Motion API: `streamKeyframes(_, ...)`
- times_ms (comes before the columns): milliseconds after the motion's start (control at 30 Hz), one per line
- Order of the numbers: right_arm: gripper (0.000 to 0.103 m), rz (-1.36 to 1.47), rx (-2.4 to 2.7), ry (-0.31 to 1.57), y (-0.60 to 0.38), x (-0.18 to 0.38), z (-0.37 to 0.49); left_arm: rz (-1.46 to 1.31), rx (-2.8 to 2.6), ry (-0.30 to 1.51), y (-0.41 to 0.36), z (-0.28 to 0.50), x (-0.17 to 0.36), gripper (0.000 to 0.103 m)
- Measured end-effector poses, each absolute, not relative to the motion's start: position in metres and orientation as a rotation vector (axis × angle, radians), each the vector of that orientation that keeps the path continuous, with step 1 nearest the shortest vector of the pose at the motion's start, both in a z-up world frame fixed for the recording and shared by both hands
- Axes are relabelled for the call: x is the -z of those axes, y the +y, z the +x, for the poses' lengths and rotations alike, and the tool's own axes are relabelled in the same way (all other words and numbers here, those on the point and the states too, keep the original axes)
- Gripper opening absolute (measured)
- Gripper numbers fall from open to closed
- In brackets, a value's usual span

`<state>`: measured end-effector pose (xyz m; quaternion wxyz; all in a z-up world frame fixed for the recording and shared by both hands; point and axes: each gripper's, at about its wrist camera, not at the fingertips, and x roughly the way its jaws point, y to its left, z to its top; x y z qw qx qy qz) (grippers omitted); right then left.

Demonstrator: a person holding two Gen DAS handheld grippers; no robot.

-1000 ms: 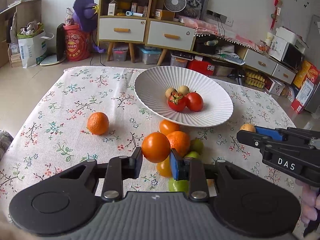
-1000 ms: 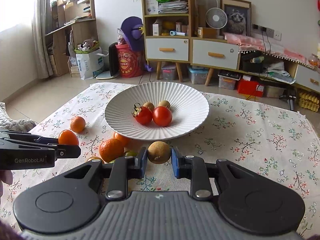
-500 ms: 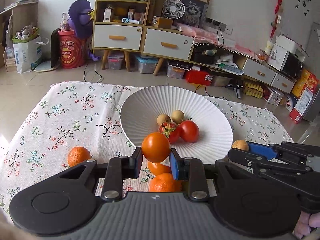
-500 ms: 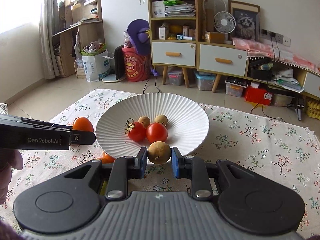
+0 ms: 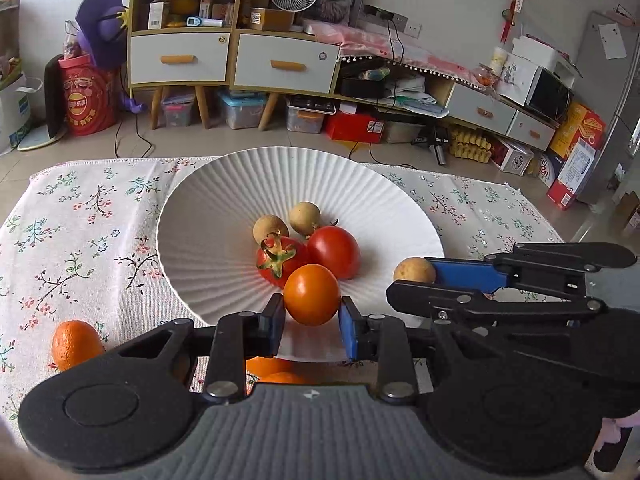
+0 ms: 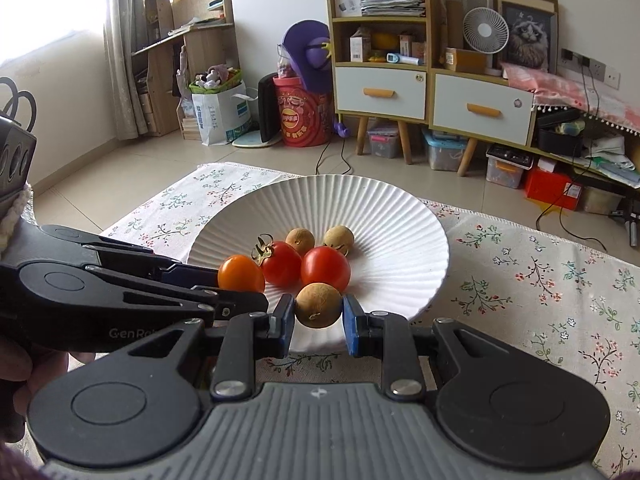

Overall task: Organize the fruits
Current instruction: 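Carry the orange tomato and the kiwi over the white bowl with both tools, then open both tools to drop the tomato and kiwi into the bowl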

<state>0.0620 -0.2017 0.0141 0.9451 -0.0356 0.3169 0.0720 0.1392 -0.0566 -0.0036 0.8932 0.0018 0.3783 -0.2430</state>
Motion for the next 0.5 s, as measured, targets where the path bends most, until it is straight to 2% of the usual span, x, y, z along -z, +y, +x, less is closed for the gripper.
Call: streamKeyframes(500,0.025,-0.106,-0.168,0.668,-0.2037,-0.009,0.0666,-0.003,0.528,0.795,-0.0561,0.1428,0.0025,0.025)
